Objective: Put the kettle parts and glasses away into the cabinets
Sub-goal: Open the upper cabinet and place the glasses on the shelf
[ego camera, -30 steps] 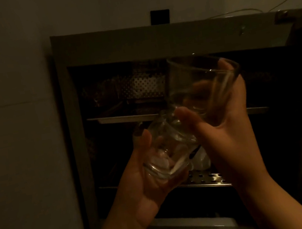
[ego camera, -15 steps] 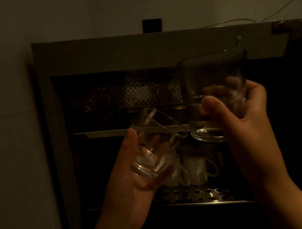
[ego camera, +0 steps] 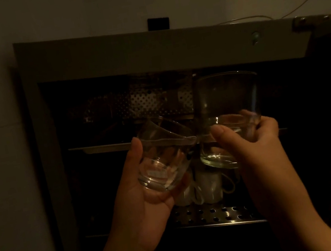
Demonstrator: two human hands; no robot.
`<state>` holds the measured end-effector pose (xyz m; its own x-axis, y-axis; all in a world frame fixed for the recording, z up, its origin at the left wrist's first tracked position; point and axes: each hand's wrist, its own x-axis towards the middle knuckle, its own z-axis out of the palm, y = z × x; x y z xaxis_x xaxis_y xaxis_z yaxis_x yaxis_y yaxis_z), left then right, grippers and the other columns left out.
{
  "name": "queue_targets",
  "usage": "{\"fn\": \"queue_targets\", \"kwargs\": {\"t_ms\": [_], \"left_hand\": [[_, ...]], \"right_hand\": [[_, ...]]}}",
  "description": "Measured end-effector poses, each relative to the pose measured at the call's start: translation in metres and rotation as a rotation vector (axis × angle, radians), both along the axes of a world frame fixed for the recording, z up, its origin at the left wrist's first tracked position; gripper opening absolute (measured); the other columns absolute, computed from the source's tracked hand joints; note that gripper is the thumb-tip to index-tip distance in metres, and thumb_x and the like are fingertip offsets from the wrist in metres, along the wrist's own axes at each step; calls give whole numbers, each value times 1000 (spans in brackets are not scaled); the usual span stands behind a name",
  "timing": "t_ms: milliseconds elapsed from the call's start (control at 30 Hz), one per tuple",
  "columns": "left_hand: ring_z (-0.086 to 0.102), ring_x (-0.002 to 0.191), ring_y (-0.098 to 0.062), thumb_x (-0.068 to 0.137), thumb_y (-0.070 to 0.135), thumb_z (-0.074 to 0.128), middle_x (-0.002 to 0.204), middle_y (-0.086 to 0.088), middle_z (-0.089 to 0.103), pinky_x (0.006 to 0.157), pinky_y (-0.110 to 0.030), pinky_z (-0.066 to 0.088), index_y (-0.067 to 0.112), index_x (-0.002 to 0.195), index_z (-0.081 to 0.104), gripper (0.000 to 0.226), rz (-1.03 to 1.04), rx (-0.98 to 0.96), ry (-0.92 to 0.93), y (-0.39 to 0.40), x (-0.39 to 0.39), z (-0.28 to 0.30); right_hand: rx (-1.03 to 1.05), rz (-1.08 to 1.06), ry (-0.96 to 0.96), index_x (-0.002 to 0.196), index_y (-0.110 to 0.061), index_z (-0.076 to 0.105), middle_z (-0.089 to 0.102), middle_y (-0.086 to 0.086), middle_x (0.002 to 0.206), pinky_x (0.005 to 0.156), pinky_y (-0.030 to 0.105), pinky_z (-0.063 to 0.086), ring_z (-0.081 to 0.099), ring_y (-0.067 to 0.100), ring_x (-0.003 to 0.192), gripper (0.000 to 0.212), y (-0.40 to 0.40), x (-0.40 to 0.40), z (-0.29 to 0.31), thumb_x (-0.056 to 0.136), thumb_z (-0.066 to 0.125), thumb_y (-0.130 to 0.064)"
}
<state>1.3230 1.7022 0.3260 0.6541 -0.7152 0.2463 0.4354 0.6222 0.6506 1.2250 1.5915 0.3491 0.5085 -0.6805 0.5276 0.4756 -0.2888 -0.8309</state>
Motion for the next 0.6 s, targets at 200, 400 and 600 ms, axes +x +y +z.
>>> {"fn": "queue_targets", "kwargs": {"t_ms": [200, 400, 600], "left_hand": [[71, 89, -24, 61, 47, 63, 106, -10, 72, 57, -32, 57, 15, 98, 70, 50, 25, -41, 52, 1, 1, 5], [72, 82, -21, 61, 46, 63, 97, -8, 74, 56, -32, 57, 18, 83, 78, 39, 33, -26, 39, 1, 4, 2], [71, 87, -22, 63, 43, 62, 102, -8, 73, 59, -34, 57, 17, 102, 69, 48, 81, -85, 25, 4, 14, 3]], "right_hand": [[31, -44, -143, 107, -46, 49, 65, -13, 105, 86, 41, 53, 65, 8, 98, 63, 5, 15, -15, 53, 81, -54], [139, -41, -266, 119, -44, 48, 64, -16, 109, 87, 44, 53, 64, 8, 101, 67, 10, 24, -18, 58, 74, -55], [158, -133, -216, 120, -32, 29, 43, -2, 131, 92, 39, 50, 55, 12, 108, 84, -8, 17, -12, 47, 70, -41]]}}
